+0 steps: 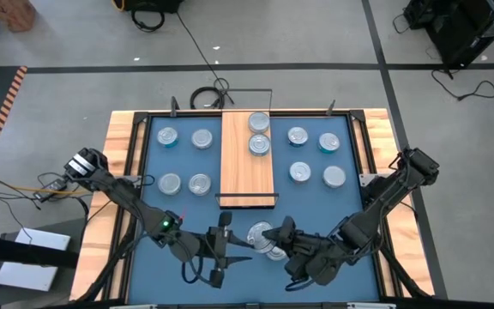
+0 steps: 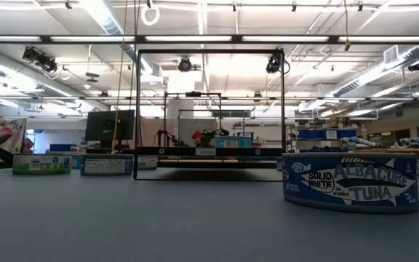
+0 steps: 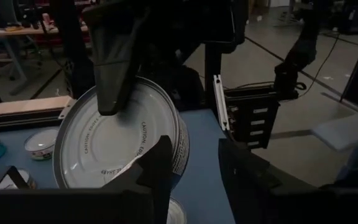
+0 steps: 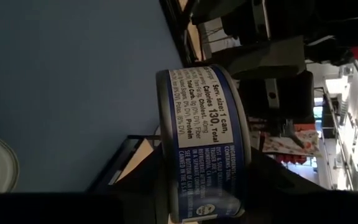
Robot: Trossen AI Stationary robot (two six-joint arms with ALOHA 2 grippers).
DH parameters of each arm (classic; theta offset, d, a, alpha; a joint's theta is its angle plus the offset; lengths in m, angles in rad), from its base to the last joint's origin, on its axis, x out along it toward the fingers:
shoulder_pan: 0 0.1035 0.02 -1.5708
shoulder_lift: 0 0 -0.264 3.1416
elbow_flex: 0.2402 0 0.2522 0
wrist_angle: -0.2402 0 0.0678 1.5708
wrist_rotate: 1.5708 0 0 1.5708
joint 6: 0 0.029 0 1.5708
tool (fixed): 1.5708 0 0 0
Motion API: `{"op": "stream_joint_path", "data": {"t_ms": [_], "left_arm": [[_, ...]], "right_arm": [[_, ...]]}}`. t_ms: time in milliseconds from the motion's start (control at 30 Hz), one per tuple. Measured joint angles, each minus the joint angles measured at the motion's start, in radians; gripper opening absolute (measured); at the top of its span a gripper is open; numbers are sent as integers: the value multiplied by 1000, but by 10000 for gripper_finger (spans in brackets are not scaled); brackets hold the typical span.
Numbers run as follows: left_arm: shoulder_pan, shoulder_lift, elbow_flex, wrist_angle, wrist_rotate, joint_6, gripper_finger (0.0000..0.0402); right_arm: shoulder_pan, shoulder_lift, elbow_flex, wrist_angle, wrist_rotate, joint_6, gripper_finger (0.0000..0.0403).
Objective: Stack canned seafood by type on shelf
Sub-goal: Put the blue tuna can on the shelf
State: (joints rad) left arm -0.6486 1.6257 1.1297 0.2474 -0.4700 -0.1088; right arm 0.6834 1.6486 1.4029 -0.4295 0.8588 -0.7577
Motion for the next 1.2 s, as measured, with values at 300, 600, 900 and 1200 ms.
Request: {"op": "stream_joint_path", "data": {"t_ms": [300, 600, 900, 1200], "left_arm": [[13, 2, 15, -86, -62, 71, 131], [18, 6, 50, -125, -110, 204, 131], [59, 6, 51, -127, -116, 249, 132], [62, 7, 94, -112, -123, 342, 132]], "right_arm": [[-2, 34, 0, -21, -33, 111, 141], [-2, 32, 3, -23, -68, 146, 141], [-3, 32, 3, -37, -115, 193, 141], [-3, 32, 4, -57, -140, 227, 141]]}}
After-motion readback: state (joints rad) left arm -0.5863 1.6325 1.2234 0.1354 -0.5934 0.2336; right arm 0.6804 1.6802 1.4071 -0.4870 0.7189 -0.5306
